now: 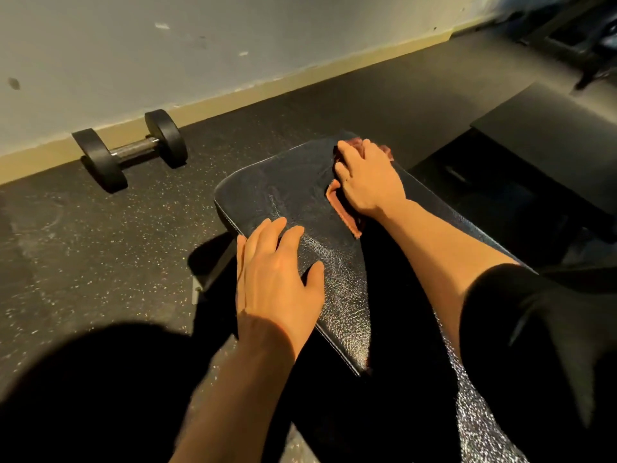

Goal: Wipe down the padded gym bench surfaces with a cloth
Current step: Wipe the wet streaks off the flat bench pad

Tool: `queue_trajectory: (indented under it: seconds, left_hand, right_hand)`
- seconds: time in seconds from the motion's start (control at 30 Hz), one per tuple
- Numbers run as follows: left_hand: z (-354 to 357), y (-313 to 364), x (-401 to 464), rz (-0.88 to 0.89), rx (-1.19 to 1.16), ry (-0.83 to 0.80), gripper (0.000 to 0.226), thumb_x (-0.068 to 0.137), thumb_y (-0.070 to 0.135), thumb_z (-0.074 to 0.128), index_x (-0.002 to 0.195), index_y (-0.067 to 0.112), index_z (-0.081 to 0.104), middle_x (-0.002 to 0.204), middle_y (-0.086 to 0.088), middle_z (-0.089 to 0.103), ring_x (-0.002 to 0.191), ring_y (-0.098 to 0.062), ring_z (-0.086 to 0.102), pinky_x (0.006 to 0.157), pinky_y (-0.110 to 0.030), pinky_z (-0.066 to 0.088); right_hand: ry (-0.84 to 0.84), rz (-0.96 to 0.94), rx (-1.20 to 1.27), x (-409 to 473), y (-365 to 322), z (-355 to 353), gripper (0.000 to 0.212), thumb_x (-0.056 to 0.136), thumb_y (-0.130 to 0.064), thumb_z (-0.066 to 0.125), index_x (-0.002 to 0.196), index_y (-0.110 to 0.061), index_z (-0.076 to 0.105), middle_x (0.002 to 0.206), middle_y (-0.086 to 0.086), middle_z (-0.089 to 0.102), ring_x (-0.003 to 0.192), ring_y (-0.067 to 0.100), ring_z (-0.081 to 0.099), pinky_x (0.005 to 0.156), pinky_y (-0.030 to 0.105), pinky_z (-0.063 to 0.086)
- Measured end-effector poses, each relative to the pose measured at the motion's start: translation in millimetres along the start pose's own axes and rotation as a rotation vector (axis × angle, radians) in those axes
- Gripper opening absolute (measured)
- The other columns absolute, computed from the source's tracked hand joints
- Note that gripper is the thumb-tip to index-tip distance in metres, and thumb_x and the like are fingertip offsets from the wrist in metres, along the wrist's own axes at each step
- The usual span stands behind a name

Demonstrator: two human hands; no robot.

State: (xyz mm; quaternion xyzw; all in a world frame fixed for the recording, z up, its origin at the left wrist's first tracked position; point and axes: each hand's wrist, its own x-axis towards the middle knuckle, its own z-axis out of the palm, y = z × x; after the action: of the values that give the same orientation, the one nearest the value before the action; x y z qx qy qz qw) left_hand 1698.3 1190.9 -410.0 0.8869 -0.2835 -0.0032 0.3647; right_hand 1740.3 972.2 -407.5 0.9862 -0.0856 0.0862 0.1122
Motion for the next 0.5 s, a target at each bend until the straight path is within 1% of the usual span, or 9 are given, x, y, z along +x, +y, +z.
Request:
queue_trajectory:
  seconds: [0.07,0.1,0.13,0.17,0.23,0.3,0.33,0.4,0.5]
  left_hand:
    - [2,0,1,-0.008,-0.005,0.019,0.049,0.087,0.029,0.065,0.133,0.015,0.054,0.145,-0.005,0.042,0.141,-0.019,0.025,0.118,-0.036,0.002]
    - [4,-1,2,-0.013,-0.007,0.026,0.049,0.086,0.028,0.066,0.131,0.014,0.055,0.144,-0.006,0.043,0.140,-0.021,0.027,0.118,-0.037,0.004]
    - [5,-1,2,-0.018,-0.010,0.033,0.048,0.085,0.028,0.067,0.130,0.014,0.056,0.144,-0.007,0.044,0.140,-0.021,0.028,0.118,-0.038,0.005]
    - [6,-1,3,-0.022,-0.016,0.039,0.048,0.085,0.027,0.067,0.130,0.014,0.056,0.143,-0.007,0.044,0.140,-0.022,0.028,0.118,-0.039,0.006]
    - [4,0,2,-0.025,-0.024,0.033,0.048,0.086,0.027,0.067,0.130,0.013,0.055,0.144,-0.007,0.043,0.140,-0.021,0.026,0.118,-0.040,0.007]
    - [2,-1,2,-0.013,-0.029,0.028,0.050,0.088,0.029,0.064,0.133,0.014,0.052,0.147,-0.005,0.039,0.142,-0.019,0.022,0.119,-0.038,0.004]
    - [1,-1,2,-0.004,-0.022,0.023,0.051,0.088,0.030,0.064,0.135,0.015,0.050,0.148,-0.004,0.037,0.143,-0.018,0.020,0.119,-0.037,0.003]
    - [0,0,1,0.009,0.006,0.014,0.053,0.089,0.030,0.063,0.137,0.014,0.048,0.148,-0.005,0.036,0.144,-0.018,0.019,0.119,-0.037,0.001]
    - [2,11,-5,0.042,0.027,0.005,0.056,0.086,0.028,0.066,0.136,0.011,0.048,0.148,-0.006,0.038,0.143,-0.020,0.020,0.119,-0.038,0.001]
  right_hand:
    - [0.044,-0.039,0.053,-13,-17,-6,0.040,0.096,-0.021,0.038,0.117,0.004,0.062,0.124,0.026,0.055,0.101,0.046,0.053,0.092,0.047,0.033]
    - [0.057,-0.054,0.067,-20,-21,-13,0.044,0.098,-0.026,0.036,0.130,0.000,0.053,0.130,0.024,0.050,0.114,0.042,0.047,0.100,0.044,0.032]
    - [0.064,-0.086,0.053,-23,-17,-13,0.049,0.098,-0.030,0.033,0.134,-0.001,0.049,0.131,0.023,0.049,0.118,0.040,0.046,0.103,0.043,0.034]
    - [0.083,-0.114,0.068,-20,-9,-6,0.050,0.097,-0.030,0.033,0.130,0.001,0.052,0.129,0.024,0.051,0.114,0.041,0.049,0.099,0.045,0.039]
    - [-0.016,-0.105,0.024,-8,15,8,0.046,0.093,-0.024,0.036,0.107,0.011,0.062,0.118,0.029,0.059,0.092,0.048,0.058,0.082,0.050,0.049]
    - [-0.011,-0.049,-0.008,7,32,13,0.046,0.090,-0.024,0.034,0.092,0.011,0.065,0.112,0.031,0.061,0.074,0.046,0.058,0.068,0.049,0.049]
    - [-0.031,-0.002,-0.022,9,28,10,0.049,0.089,-0.026,0.031,0.088,0.008,0.065,0.112,0.030,0.061,0.071,0.044,0.056,0.065,0.048,0.046]
    - [-0.031,0.046,0.008,5,5,2,0.056,0.088,-0.030,0.020,0.094,0.002,0.066,0.120,0.025,0.057,0.084,0.042,0.053,0.074,0.048,0.040]
    - [-0.044,0.087,0.159,-19,-18,0,0.061,0.090,-0.037,0.019,0.124,-0.003,0.057,0.130,0.017,0.052,0.109,0.037,0.050,0.095,0.040,0.035]
